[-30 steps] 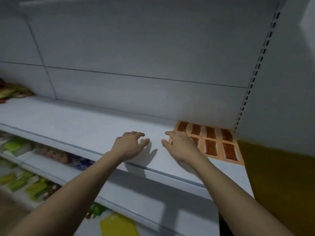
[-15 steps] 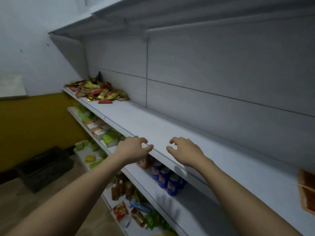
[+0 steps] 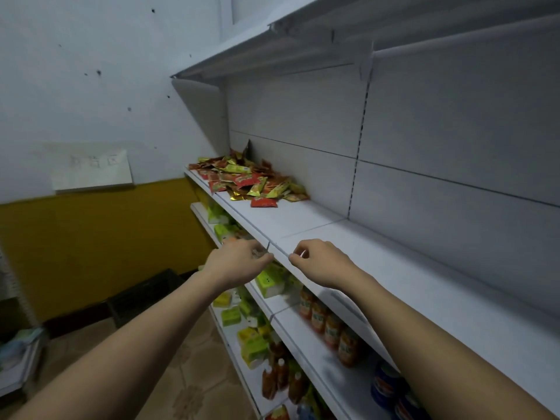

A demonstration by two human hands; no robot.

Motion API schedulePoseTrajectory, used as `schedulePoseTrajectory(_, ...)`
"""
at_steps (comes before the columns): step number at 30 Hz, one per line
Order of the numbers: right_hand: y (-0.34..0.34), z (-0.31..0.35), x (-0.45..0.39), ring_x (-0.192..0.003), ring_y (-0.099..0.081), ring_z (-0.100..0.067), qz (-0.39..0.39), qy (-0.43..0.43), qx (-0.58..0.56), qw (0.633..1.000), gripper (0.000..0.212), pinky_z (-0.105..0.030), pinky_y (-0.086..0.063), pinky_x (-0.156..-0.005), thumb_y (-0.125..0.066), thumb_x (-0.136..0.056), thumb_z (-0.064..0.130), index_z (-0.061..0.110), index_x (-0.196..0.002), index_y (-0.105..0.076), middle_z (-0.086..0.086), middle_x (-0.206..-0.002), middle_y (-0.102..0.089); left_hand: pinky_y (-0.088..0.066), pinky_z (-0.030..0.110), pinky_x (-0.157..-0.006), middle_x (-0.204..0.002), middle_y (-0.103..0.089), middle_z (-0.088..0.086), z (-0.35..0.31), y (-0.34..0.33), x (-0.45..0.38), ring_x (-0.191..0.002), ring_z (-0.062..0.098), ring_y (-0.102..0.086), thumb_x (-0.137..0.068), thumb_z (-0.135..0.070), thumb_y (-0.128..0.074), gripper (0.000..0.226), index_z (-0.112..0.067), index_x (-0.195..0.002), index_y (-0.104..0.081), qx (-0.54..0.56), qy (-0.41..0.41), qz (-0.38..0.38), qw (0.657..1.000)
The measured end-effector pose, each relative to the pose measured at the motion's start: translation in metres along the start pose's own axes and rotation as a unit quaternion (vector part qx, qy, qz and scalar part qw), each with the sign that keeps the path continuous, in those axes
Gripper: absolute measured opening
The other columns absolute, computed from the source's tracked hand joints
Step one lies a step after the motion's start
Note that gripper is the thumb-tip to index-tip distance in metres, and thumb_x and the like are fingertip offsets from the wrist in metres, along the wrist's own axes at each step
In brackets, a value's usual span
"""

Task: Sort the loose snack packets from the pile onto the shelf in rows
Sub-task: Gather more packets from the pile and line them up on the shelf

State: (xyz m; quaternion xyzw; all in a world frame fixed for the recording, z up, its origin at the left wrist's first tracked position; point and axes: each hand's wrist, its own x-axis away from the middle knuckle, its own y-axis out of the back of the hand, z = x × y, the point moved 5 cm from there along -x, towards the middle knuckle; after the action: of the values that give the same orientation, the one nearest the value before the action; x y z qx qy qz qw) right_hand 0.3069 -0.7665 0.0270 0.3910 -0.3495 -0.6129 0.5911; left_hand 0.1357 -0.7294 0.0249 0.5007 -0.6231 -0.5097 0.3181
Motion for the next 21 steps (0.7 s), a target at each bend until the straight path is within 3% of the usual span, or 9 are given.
schedulePoseTrajectory(7,-0.005,-0.022,-0.133,-0.092,-0.062,-0.020,0.009,0.012,-0.032,0.999,0.027,-0.034,-0.051,-0.078,-0.052,-0.094,0.037,0.019,-0.105,-0.069,0.000,-0.105,-0.069,-0.053,0.033,-0.076,-0.121,-0.067,-0.003,0.029,-0.013,-0.103,-0.104,0.017,-0.062,-0.097,-0.058,-0.046,0.045,-0.027,-0.123,-0.066,-0.005,0.019,0.004,1.000)
schedulePoseTrajectory(10,-0.007,-0.010,-0.189,-0.088,-0.063,-0.021,0.012,0.025,-0.043,0.999,0.026,-0.035,-0.052,-0.076,-0.053,-0.093,0.034,0.015,-0.100,-0.069,-0.002,-0.099,-0.070,-0.044,0.028,-0.066,-0.121,-0.067,-0.004,0.053,0.001,-0.145,-0.101,0.015,-0.062,-0.098,-0.058,-0.046,0.044,-0.028,-0.126,-0.064,-0.021,0.041,-0.003,0.999)
schedulePoseTrajectory(14,-0.014,0.017,-0.257,-0.086,-0.065,-0.024,0.012,0.046,-0.064,0.997,0.027,-0.039,-0.054,-0.077,-0.052,-0.094,0.035,0.014,-0.099,-0.069,-0.004,-0.091,-0.069,-0.043,0.026,-0.061,-0.123,-0.066,-0.005,0.088,0.021,-0.197,-0.090,0.010,-0.057,-0.098,-0.057,-0.047,0.043,-0.029,-0.128,-0.062,-0.010,0.065,-0.037,0.997)
schedulePoseTrajectory(17,-0.031,0.038,-0.306,-0.084,-0.063,-0.021,0.030,0.063,-0.063,0.996,0.025,-0.037,-0.053,-0.076,-0.053,-0.095,0.034,0.015,-0.099,-0.069,0.006,-0.082,-0.063,-0.044,0.026,-0.066,-0.124,-0.065,-0.005,0.122,0.020,-0.235,-0.092,0.009,-0.055,-0.098,-0.056,-0.047,0.044,-0.028,-0.129,-0.061,-0.015,0.065,-0.038,0.997)
schedulePoseTrajectory(21,-0.058,0.061,-0.377,-0.086,-0.064,-0.024,0.027,0.054,-0.068,0.996,0.024,-0.042,-0.054,-0.078,-0.055,-0.093,0.034,0.015,-0.091,-0.069,-0.001,-0.087,-0.068,-0.053,0.031,-0.078,-0.123,-0.067,-0.004,0.178,0.014,-0.301,-0.104,0.013,-0.062,-0.097,-0.057,-0.046,0.045,-0.028,-0.127,-0.062,-0.011,0.056,-0.045,0.997)
